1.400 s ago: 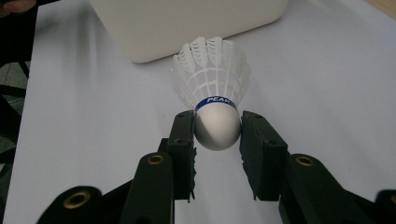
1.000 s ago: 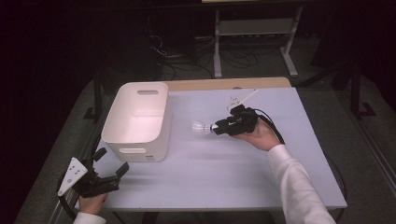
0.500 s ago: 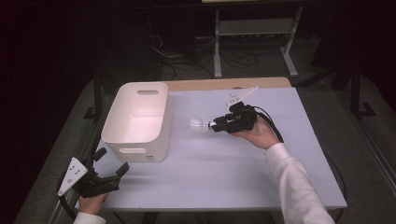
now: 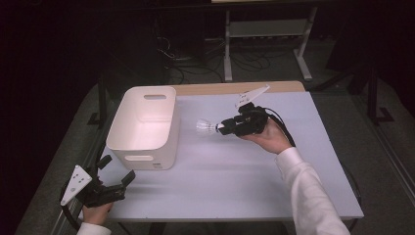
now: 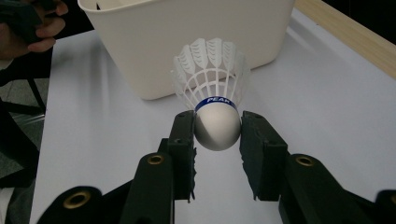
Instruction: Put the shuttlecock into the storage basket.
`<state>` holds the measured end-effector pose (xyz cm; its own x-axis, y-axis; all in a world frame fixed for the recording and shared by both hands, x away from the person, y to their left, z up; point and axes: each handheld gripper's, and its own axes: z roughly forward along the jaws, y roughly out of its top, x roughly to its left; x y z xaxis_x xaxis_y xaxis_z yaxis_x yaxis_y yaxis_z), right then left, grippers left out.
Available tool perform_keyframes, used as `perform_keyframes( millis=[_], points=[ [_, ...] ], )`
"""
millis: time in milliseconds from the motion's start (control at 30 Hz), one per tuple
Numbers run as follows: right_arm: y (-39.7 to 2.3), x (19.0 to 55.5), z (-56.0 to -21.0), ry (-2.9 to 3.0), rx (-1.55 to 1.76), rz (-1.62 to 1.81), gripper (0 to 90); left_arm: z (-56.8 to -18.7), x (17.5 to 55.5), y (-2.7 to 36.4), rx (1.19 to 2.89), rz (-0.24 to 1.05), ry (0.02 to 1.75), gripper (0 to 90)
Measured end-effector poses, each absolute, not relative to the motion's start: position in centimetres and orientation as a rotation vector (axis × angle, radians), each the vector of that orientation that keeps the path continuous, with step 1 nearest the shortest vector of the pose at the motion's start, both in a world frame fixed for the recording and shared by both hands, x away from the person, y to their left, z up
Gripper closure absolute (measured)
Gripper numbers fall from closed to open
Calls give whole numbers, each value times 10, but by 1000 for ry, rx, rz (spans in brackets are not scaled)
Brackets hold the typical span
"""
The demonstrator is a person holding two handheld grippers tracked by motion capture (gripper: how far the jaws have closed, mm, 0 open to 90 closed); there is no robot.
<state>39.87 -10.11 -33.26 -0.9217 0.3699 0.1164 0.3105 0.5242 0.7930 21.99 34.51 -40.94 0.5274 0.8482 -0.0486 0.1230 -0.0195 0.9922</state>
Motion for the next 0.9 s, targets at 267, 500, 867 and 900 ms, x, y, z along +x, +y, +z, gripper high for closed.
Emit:
perform_keyframes(
  millis=[267,500,867,900],
  points=[
    [-94,398,-320,2669,562,1387,650,-409,220,345,1500,716,875,0],
    [-91,397,-309,2648,537,1406,650,-409,220,345,1502,718,873,0],
    [-86,395,-295,2615,512,1425,651,-409,220,345,1500,716,875,0],
    [-85,395,-294,2615,514,1434,651,-409,220,345,1500,717,874,0]
  ],
)
